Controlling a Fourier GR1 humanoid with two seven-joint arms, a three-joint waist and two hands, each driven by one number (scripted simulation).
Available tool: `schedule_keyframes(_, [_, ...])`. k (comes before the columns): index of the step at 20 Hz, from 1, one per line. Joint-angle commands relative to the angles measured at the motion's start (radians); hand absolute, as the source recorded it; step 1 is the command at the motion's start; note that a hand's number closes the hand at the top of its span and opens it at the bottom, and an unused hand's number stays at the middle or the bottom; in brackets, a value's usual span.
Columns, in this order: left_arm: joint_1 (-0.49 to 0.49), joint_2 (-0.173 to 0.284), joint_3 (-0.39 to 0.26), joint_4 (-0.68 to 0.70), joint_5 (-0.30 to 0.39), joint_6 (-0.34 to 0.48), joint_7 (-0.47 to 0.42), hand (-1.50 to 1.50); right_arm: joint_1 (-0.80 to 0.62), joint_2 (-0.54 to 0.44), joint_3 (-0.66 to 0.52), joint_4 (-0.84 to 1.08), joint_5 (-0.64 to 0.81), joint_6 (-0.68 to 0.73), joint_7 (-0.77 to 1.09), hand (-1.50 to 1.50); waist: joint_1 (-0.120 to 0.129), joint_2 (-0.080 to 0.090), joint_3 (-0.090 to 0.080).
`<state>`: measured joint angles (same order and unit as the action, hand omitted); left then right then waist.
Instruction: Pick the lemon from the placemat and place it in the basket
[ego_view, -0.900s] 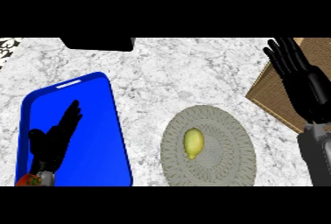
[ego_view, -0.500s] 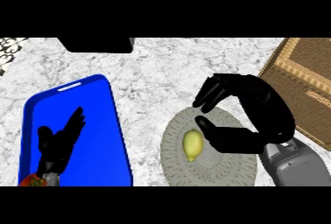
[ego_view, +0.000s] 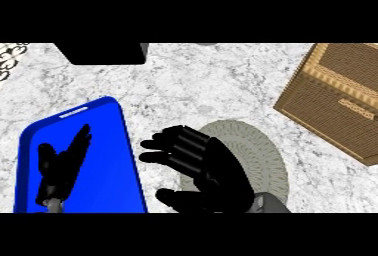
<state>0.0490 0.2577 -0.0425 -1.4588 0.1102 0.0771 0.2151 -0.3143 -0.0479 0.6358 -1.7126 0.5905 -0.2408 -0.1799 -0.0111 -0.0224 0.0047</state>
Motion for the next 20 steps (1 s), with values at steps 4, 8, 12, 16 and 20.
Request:
schedule_keyframes(4, [0.117,0.002,0.018,0.060,0.010,0.008,0.047,0.00,0.051,-0.086,0.005,-0.075,0.471,-0.122,0.262,-1.50,-0.079,-0.021,-0.014])
schedule_keyframes(8, [0.131,0.004,0.037,0.052,0.017,0.019,0.054,0.00,0.096,-0.136,0.041,-0.206,0.657,0.011,0.414,-1.50,-0.100,-0.023,-0.014])
schedule_keyframes(12, [0.146,-0.020,0.030,0.067,0.017,0.020,0.023,0.00,0.137,-0.159,0.109,-0.349,0.770,0.206,0.537,-1.50,-0.115,-0.021,-0.017])
schedule_keyframes(16, [0.140,0.027,0.056,0.036,0.040,-0.016,0.049,0.00,0.227,-0.194,0.186,-0.457,0.814,0.449,0.654,-1.50,-0.090,-0.010,-0.013])
schedule_keyframes(20, [0.141,0.025,0.045,0.014,0.045,-0.026,0.063,0.00,0.291,-0.211,0.263,-0.612,0.883,0.660,0.774,-1.50,-0.073,-0.005,-0.011])
